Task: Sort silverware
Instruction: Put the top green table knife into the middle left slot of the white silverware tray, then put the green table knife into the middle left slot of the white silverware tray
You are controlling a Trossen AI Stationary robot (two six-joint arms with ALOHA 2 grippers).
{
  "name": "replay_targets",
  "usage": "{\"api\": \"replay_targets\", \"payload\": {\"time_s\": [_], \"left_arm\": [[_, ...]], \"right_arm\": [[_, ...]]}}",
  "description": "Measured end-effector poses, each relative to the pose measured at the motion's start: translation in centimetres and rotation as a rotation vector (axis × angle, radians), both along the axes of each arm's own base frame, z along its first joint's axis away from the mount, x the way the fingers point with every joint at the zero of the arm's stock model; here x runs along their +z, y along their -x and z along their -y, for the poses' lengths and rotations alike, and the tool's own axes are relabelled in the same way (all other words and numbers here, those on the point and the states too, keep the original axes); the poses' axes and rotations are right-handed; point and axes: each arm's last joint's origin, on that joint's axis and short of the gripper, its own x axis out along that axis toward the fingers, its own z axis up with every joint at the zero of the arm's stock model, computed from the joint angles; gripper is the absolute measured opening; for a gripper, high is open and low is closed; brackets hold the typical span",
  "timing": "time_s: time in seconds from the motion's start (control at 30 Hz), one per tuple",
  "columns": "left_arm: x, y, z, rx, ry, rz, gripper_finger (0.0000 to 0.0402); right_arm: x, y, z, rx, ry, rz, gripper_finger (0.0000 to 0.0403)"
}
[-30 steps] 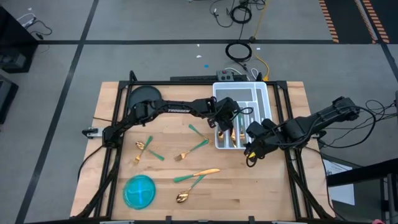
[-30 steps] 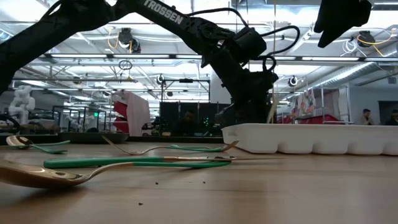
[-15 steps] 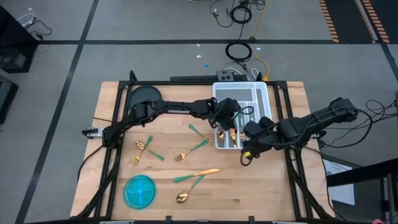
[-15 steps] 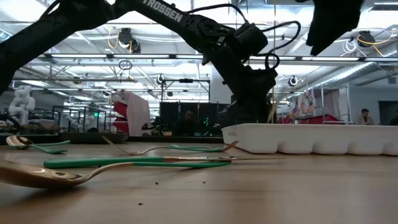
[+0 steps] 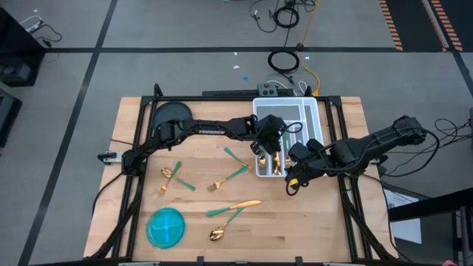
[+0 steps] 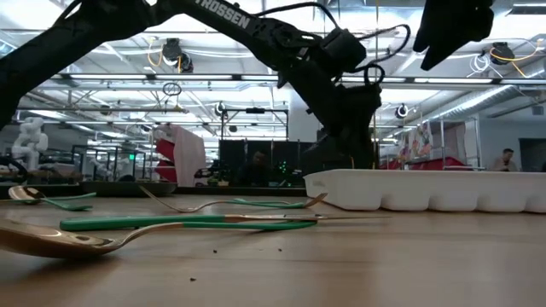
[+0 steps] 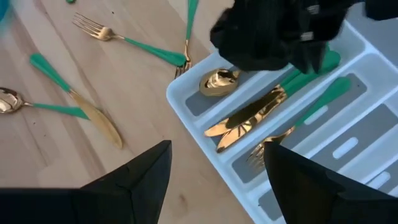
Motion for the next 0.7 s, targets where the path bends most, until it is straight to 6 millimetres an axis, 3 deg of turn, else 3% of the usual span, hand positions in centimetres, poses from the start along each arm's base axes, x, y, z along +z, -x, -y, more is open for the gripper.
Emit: {"api": "replay_targets", "payload": {"time_s": [0.13,0.23,0.3,0.47,0.57,0.7], "left_arm": [[0.4,0.6,0.0,0.049,0.014,-0.046,0.0056],[3.0,1.9,0.3,0.065,0.082,-0.059,0.0056],[5.8,3.1,0.2,0.094,0.190,-0.027,0.0056],[13.0,8.4,-1.0,0.193,0.543,-0.037,0.0056],[15.2,12.2,-1.7,0.214,0.732,-0.158,0.0056],[15.8,15.6,-1.9,0.217,0.892,-0.243,0.0056]], "right_arm": [[-0.1,0.2,-0.1,0.008,-0.009,-0.016,0.0249],[0.0,0.4,-0.3,0.014,-0.006,-0.016,0.0249],[0.1,0.6,-0.3,0.006,0.004,-0.004,0.0249],[0.2,0.7,-0.6,-0.002,0.024,0.010,0.0249],[0.2,0.7,-0.6,-0.014,0.018,0.015,0.0249],[0.2,0.7,-0.6,-0.018,0.015,0.021,0.0249]]}}
